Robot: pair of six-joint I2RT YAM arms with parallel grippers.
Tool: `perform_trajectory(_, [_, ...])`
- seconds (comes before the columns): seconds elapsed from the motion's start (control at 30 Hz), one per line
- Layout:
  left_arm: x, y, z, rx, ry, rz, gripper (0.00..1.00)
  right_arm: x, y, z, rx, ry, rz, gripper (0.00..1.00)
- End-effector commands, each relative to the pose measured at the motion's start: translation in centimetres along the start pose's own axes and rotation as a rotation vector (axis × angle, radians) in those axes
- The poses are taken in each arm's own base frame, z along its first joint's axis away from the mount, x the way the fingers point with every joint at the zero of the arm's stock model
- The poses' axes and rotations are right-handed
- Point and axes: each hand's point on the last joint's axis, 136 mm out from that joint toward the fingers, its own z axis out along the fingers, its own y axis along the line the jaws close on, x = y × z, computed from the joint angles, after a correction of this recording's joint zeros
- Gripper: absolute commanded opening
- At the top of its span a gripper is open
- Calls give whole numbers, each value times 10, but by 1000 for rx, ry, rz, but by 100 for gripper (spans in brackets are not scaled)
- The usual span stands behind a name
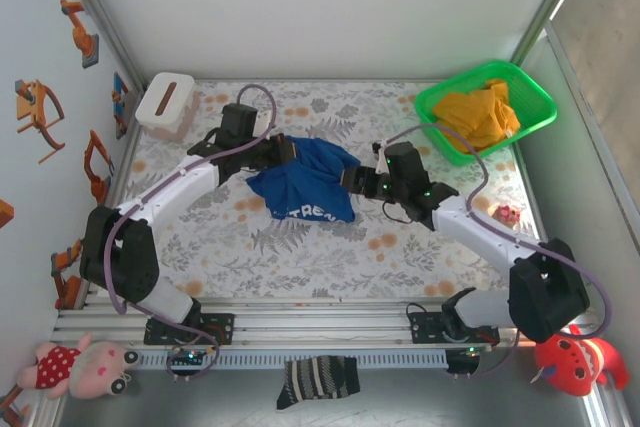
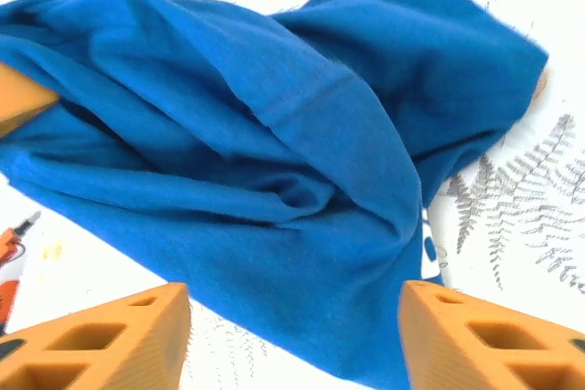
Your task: Fold the inside-out t-shirt
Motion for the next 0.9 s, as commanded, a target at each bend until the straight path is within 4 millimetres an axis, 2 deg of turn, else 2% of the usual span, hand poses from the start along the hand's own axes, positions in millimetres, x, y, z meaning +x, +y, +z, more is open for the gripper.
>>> perform_trajectory(0.0, [2,-17,-14,64,8,83,0,-17,11,-14,67,15,-190,73])
perform_trajectory(0.03, [3,-18,-15,70,11,90,0,-19,14,-11,75,29,-218,73])
perform_trajectory(0.1, [3,-20,-17,78,13,96,0,-25,21,-2,77,49,-260,93])
perform_trajectory(0.3, [1,-25,-21,92,11,103,0,-30,32,40,73,117,-345,94])
perform_trajectory(0.5, [-2,-32,-26,104,8,112,0,-20,18,89,87,207,-359,94])
perform_trajectory(0.6, [-4,-38,-31,118,1,124,0,-17,4,122,119,238,-341,92])
perform_trajectory(0.67, [-5,-40,-37,120,-4,131,0,-20,-4,139,131,246,-319,80])
perform_trajectory(0.7, [-5,-40,-40,118,-8,135,0,-22,-6,144,123,246,-303,69])
perform_trajectory(0.73, [-5,-38,-43,111,-13,135,0,-26,-4,145,95,238,-280,53])
perform_trajectory(0.83, [-7,-15,-48,53,-27,95,0,-41,11,128,10,206,-229,0])
perform_trajectory(0.87, [-7,-1,-48,17,-29,64,0,-45,20,116,-25,190,-221,0])
